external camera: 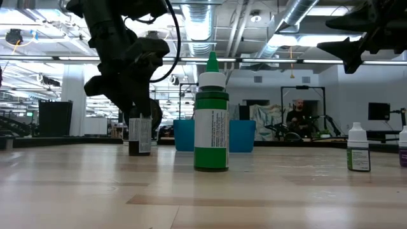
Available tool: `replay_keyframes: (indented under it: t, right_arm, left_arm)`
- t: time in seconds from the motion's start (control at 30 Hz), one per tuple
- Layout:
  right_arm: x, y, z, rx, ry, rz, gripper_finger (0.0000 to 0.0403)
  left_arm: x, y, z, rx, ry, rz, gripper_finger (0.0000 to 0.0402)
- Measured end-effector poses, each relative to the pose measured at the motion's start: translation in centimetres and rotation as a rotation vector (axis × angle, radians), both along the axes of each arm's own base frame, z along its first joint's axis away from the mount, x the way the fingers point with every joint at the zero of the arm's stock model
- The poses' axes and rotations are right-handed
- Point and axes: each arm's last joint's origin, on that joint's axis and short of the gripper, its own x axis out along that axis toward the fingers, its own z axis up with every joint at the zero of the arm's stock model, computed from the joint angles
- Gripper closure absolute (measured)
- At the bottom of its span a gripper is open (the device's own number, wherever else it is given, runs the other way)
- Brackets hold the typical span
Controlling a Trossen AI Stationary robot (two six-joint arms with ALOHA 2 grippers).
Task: Pick & Place food coloring
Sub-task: Put the big black food coloring bottle into the blue bin
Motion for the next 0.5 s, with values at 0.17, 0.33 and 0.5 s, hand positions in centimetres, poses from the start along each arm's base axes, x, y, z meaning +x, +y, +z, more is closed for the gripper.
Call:
replay_keyframes:
  t: [0.17, 0.33, 0.5]
  right_arm:
    - [0.0, 0.0, 0.0, 0.000, 0.000, 0.000, 0.0163]
    - [0.0, 0.0, 0.0, 0.000, 0.001, 0.000, 0.0163]
    - [0.0, 0.0, 0.0, 0.000, 0.006, 0.000, 0.0163]
  left_arm:
    - [0.0, 0.0, 0.0, 0.000, -0.001, 0.001, 0.0265]
    - [0.0, 0.1, 0.3, -0.007, -0.018, 0.001, 0.0265]
    - [0.7, 0.3, 2.9, -0.021, -0.008, -0.046, 0.0270]
